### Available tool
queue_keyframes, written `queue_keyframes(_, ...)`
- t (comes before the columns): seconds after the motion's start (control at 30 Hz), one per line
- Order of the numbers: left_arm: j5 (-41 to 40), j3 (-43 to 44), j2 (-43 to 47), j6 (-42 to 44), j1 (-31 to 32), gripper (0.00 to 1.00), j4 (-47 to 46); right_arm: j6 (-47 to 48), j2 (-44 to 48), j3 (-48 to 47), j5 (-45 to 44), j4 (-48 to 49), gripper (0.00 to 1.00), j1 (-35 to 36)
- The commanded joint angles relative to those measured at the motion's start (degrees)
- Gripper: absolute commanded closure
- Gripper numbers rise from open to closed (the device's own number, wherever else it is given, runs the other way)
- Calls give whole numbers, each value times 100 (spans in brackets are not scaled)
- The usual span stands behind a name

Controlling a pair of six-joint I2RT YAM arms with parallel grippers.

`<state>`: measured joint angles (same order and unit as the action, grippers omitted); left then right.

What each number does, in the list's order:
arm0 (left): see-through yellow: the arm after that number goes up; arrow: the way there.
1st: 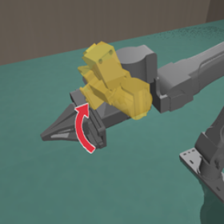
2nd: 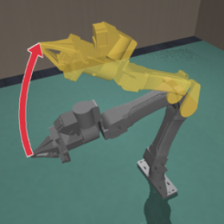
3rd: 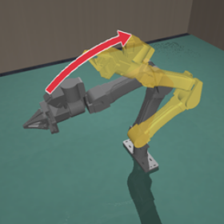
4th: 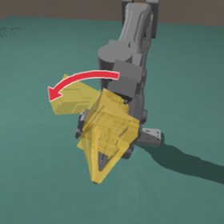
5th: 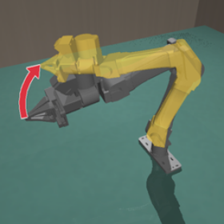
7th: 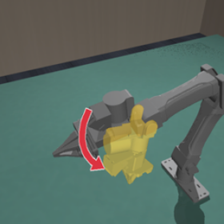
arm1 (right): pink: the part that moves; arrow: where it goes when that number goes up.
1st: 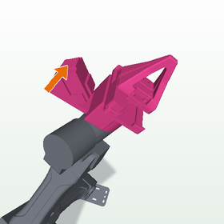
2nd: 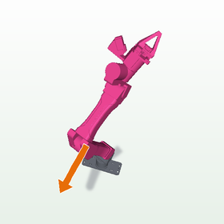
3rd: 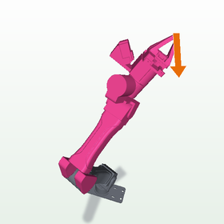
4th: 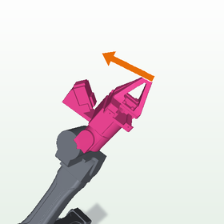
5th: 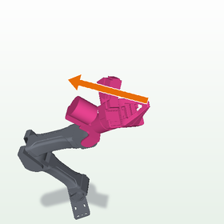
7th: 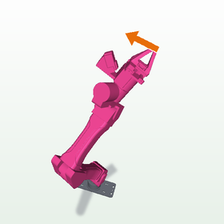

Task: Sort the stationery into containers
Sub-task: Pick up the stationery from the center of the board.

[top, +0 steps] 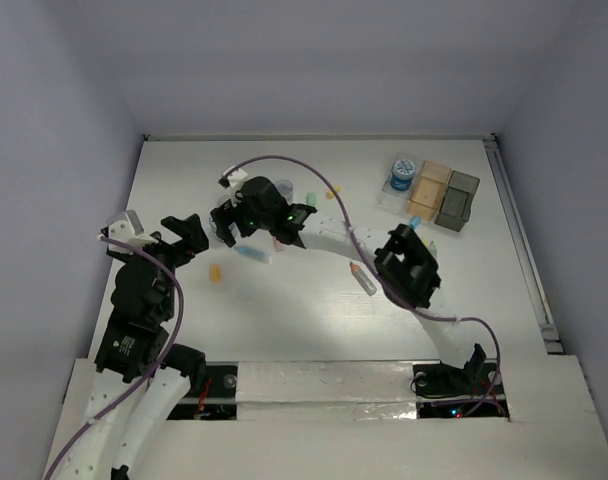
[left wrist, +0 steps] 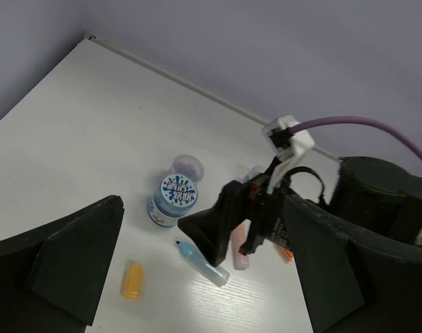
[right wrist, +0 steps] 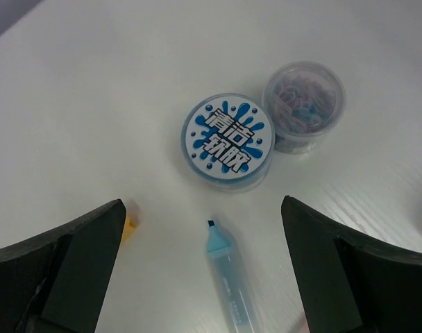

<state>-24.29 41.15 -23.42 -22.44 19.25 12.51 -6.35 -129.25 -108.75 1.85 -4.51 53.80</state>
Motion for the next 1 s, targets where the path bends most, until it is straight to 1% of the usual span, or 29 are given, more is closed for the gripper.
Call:
queue_keyframes(0.0, -164, 183, 39, -68, -26, 1, -91, -121, -537, -882, -589, -357, 0, 43)
queue_keyframes(0.1, -67, 175, 57, -33, -26, 1, -117, -130, -960, -1358, -747, -568, 0, 104)
queue_keyframes(0.13, -41, 174, 57, -24, -26, 1, -126, -138, -1205, -1516, -730, -620, 0, 104)
queue_keyframes(0.27, 117, 148, 39, 20, -26, 1, -179, -261, -1637, -2122, -703, -647, 2, 104)
queue_keyframes(0.43, 398, 104, 22, 64, -26, 1, -258, -288, -2016, -2563, -589, -595, 6, 104)
queue_keyframes(0.53, 469, 87, 4, 81, 26, 1, -293, -261, -2139, -2704, -703, -498, 10, 166)
queue_keyframes(0.6, 487, 78, -5, 99, 27, 1, -302, -314, -2131, -2695, -712, -402, 17, 166)
queue_keyframes(0.63, 487, 69, -5, 108, 27, 1, -311, -332, -2113, -2652, -703, -349, 22, 166)
queue_keyframes(0.67, 513, 69, -5, 108, 27, 1, -311, -367, -2096, -2625, -712, -270, 37, 166)
queue_keyframes(0.7, 539, 69, -5, 117, 27, 1, -311, -376, -2078, -2590, -729, -243, 42, 218)
queue_keyframes(0.73, 566, 60, -13, 134, 27, 1, -328, -376, -1973, -2459, -764, -112, 44, 219)
queue_keyframes(0.77, 584, 60, -13, 143, 27, 1, -328, -376, -1911, -2380, -808, -50, 56, 219)
queue_keyframes(0.8, 592, 60, -13, 143, 27, 1, -346, -384, -1841, -2301, -800, 20, 62, 219)
queue_keyframes(0.83, 610, 60, -22, 143, 27, 1, -346, -402, -1649, -2213, -774, 142, 65, 219)
queue_keyframes(0.9, 610, 60, -22, 161, 27, 1, -346, -455, -1367, -1871, -765, 319, 65, 219)
queue_keyframes(0.97, 610, 60, -22, 178, 27, 1, -346, -446, -692, -1195, -808, 810, 65, 219)
